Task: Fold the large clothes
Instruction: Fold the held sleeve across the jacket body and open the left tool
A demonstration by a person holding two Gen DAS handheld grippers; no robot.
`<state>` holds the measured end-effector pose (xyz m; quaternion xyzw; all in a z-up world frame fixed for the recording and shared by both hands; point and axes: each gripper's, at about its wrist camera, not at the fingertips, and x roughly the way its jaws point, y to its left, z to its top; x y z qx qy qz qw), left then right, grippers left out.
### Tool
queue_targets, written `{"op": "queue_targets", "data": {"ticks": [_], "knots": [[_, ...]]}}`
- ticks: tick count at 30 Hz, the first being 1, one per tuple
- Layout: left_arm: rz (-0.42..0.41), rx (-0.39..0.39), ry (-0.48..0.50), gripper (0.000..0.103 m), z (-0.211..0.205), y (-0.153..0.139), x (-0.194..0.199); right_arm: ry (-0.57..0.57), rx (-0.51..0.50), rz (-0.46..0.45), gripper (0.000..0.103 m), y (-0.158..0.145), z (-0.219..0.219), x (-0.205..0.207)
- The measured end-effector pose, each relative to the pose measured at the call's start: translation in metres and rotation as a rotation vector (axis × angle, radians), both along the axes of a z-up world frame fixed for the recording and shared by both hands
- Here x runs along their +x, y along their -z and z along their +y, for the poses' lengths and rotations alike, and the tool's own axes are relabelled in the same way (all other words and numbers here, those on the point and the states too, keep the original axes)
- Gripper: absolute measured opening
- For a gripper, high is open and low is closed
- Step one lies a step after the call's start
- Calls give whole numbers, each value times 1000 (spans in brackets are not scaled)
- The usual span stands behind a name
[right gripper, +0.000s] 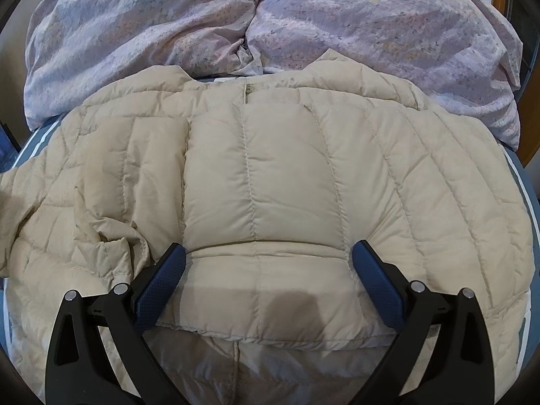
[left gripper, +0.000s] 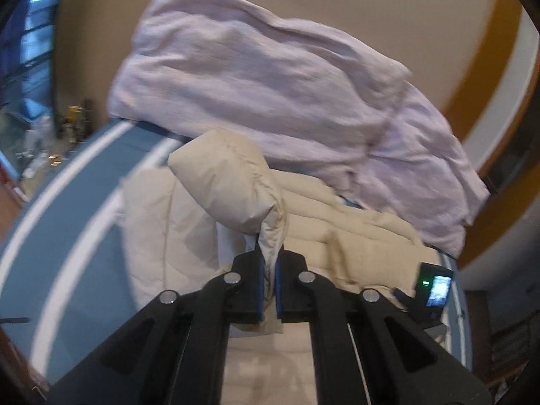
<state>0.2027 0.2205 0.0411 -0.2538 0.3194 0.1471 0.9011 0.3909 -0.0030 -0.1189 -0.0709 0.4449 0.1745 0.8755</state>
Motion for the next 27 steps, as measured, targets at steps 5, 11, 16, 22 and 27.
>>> {"op": "queue_targets", "data": {"ticks": [5, 11, 16, 22, 27], "knots": [[-8, -40, 129, 5, -50, 7, 40, 1, 24, -31, 101, -18, -22, -10], [13, -93, 265, 5, -106, 26, 87, 42, 16, -99, 101, -34, -64, -19], [45, -124, 318, 5, -139, 45, 116, 83, -6, -119, 101, -33, -88, -15], [108, -158, 362, 12, -159, 66, 134, 92, -2, -145, 100, -35, -104, -18], [62, -154, 370, 47, -152, 53, 119, 92, 42, -151, 90, -41, -110, -19]]}}
